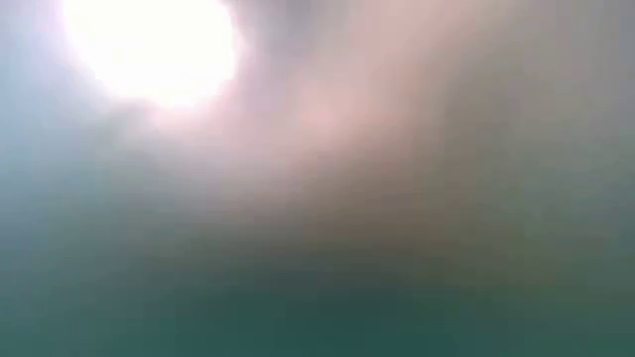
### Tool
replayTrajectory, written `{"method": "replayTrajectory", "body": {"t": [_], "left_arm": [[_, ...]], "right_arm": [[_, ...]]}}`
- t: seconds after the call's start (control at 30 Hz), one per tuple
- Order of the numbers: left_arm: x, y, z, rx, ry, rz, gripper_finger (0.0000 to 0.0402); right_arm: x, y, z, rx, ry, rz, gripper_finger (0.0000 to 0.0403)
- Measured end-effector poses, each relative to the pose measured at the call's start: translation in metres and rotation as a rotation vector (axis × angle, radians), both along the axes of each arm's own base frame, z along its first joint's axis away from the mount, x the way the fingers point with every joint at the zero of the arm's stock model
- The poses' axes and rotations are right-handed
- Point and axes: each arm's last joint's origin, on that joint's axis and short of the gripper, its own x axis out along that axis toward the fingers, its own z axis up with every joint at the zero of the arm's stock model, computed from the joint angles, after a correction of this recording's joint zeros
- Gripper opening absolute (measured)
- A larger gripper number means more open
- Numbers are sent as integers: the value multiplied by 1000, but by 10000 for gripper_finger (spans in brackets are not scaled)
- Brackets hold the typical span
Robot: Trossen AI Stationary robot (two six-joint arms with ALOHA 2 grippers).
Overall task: Sort Maruchan noodles
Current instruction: Put the yellow noodle pack into green bin, then put the orange noodle pack into the white bin
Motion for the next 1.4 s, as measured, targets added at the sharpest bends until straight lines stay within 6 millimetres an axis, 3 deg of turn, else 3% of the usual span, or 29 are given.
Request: {"method": "replayTrajectory", "body": {"t": [0.3, 0.8, 1.2, 1.4], "left_arm": [[2, 7, 1, 53, -20, 103, 217], [0, 34, 8, 67, 6, 164, 217], [-27, 66, 9, 112, -15, 229, 217], [-38, 80, -1, 108, -70, 247, 217]], "right_arm": [[1, -6, 1, -185, 23, 5, 160], [4, -7, 4, -331, -23, 309, 160], [24, -17, 15, -438, -245, 273, 160], [29, -22, 7, -465, -236, 321, 160]]}}
